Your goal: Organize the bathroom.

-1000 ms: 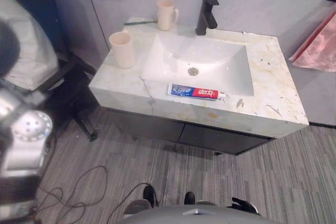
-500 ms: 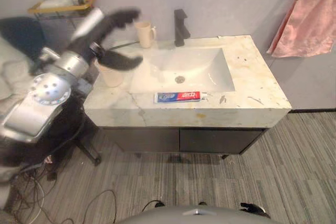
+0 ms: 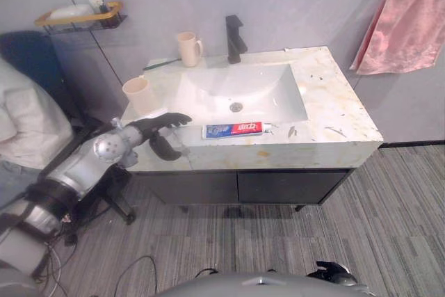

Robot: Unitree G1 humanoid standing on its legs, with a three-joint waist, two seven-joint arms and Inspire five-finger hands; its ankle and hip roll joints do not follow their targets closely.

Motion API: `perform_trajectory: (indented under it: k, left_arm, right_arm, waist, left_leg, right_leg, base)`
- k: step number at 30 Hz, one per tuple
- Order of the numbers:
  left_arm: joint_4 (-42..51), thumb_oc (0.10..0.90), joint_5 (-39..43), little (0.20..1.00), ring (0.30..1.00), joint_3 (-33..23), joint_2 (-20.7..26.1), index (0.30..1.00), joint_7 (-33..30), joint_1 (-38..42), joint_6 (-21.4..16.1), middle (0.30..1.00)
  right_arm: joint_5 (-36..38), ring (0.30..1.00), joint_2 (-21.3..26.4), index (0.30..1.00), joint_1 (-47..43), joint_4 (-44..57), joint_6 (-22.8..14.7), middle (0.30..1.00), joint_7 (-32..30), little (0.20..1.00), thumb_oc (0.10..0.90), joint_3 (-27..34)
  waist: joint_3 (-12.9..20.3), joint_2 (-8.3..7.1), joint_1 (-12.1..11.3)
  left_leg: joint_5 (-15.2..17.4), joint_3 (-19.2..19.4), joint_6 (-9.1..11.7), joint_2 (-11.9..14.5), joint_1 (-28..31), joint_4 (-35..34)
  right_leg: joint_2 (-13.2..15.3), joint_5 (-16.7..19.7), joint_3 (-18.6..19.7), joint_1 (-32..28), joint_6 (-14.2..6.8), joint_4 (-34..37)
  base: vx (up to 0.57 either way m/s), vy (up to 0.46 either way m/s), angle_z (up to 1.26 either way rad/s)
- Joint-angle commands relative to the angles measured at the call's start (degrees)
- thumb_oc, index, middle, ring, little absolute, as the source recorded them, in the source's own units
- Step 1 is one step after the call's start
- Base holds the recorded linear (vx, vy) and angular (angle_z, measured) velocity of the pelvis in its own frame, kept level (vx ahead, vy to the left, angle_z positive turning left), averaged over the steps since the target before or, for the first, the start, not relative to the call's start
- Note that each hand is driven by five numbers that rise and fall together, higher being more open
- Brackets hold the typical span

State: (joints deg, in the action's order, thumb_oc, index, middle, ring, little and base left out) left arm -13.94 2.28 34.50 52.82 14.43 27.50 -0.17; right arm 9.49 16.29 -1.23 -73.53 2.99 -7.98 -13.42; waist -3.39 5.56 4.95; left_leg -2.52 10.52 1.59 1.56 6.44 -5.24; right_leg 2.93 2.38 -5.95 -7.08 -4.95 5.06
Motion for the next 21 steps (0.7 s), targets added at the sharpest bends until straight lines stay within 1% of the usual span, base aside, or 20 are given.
perform_trajectory:
  k: [1, 2, 6, 8, 11, 14, 17, 21]
  left_arm:
    - [-0.6, 0.8, -3.81, 0.9, 0.9, -2.16, -2.21, 0.9, -6.67, 8.43, -5.21, 0.9]
    - [-0.96, 0.8, -5.01, 0.9, 0.9, -1.95, -3.54, 0.9, -8.3, 7.48, -6.14, 0.9]
    - [-0.76, 0.8, -7.07, 0.9, 0.9, -1.65, -4.94, 0.9, -11.52, 6.24, -6.5, 0.9]
    - [-1.26, 0.8, -9.38, 0.9, 0.9, -1.18, -6.23, 0.9, -14.48, 5.15, -7.27, 0.9]
    - [-0.83, 0.8, -11.38, 0.9, 0.9, -1.6, -7.17, 0.9, -16.02, 3.97, -7.41, 0.9]
    - [-0.9, 0.8, -13.57, 0.9, 0.9, -1.83, -7.49, 0.9, -17.3, 2.83, -7.91, 0.9]
    - [-1.38, 0.8, -17.63, 0.9, 0.9, -1.32, -7.35, 0.9, -19.52, 2.41, -8.2, 0.9]
    - [-2.03, 0.8, -19.2, 0.9, 0.9, -0.62, -7.33, 0.9, -21.86, 1.96, -7.31, 0.9]
  right_arm:
    - [-1.56, 0.9, 2.51, 0.9, -2.32, -2.4, -0.82, 0.9, -0.3, 0.9, 0.8, -0.25]
    - [-2.2, 0.9, 2.37, 0.9, -2.02, -2.27, -0.75, 0.9, -0.08, 0.9, 0.8, -0.25]
    - [-2.23, 0.9, 2.13, 0.9, -1.65, -2.12, -0.75, 0.9, -0.05, 0.9, 0.8, -0.4]
    - [-2.48, 0.9, 1.86, 0.9, -1.2, -1.99, -1.06, 0.9, -0.11, 0.9, 0.8, -0.83]
    - [-2.48, 0.9, 1.73, 0.9, -1.04, -1.63, -1.19, 0.9, -0.1, 0.9, 0.8, -1.0]
    - [-2.15, 0.9, 1.54, 0.9, -0.98, -1.19, -1.27, 0.9, -0.36, 0.9, 0.8, -1.45]
    - [-2.21, 0.9, 1.36, 0.9, -0.77, -0.83, -1.28, 0.9, -0.44, 0.9, 0.8, -1.58]
    - [-1.99, 0.9, 0.86, 0.9, -0.58, -0.46, -0.84, 0.9, -0.89, 0.9, 0.8, -2.11]
  waist:
    - [0.85, -1.08, 1.31]
    - [0.86, -1.11, 1.6]
    - [0.88, -1.15, 2.0]
    - [0.87, -1.27, 2.33]
    - [0.73, -1.35, 2.34]
    - [0.59, -1.44, 2.18]
    - [0.48, -1.51, 2.17]
    - [0.41, -1.57, 2.19]
  left_leg:
    - [5.09, 0.91, -1.78, -2.26, 2.41, 1.64]
    - [5.26, 1.16, -1.87, -2.22, 2.56, 1.64]
    - [5.37, 1.45, -1.94, -2.26, 2.61, 1.69]
    - [5.47, 1.79, -1.97, -2.28, 2.52, 1.85]
    - [5.49, 1.9, -1.99, -2.31, 2.42, 1.87]
    - [5.49, 1.88, -2.09, -2.38, 2.4, 1.73]
    - [5.55, 1.7, -2.13, -2.47, 2.33, 1.63]
    - [5.64, 1.72, -2.21, -2.51, 2.21, 1.74]
  right_leg:
    - [-1.43, -1.23, -0.21, 0.96, -1.24, -0.06]
    - [-1.51, -1.23, 0.06, 1.0, -1.21, -0.06]
    - [-1.59, -1.18, 0.48, 1.11, -1.23, -0.06]
    - [-1.57, -1.18, 0.66, 1.24, -1.26, -0.06]
    - [-1.51, -1.06, 0.62, 1.42, -1.24, -0.06]
    - [-1.43, -1.07, 0.5, 1.46, -1.25, -0.06]
    - [-1.42, -1.11, 0.41, 1.48, -1.26, -0.06]
    - [-1.44, -1.15, 0.41, 1.53, -1.24, -0.06]
  base:
    - [0.03, -0.006, -0.05]
    - [0.03, -0.005, -0.04]
    - [0.01, 0.001, -0.02]
    - [0.02, 0.007, -0.08]
    - [0.0, 0.0, 0.0]
    - [0.0, 0.0, 0.0]
    - [0.0, 0.0, 0.0]
    - [0.01, -0.016, 0.0]
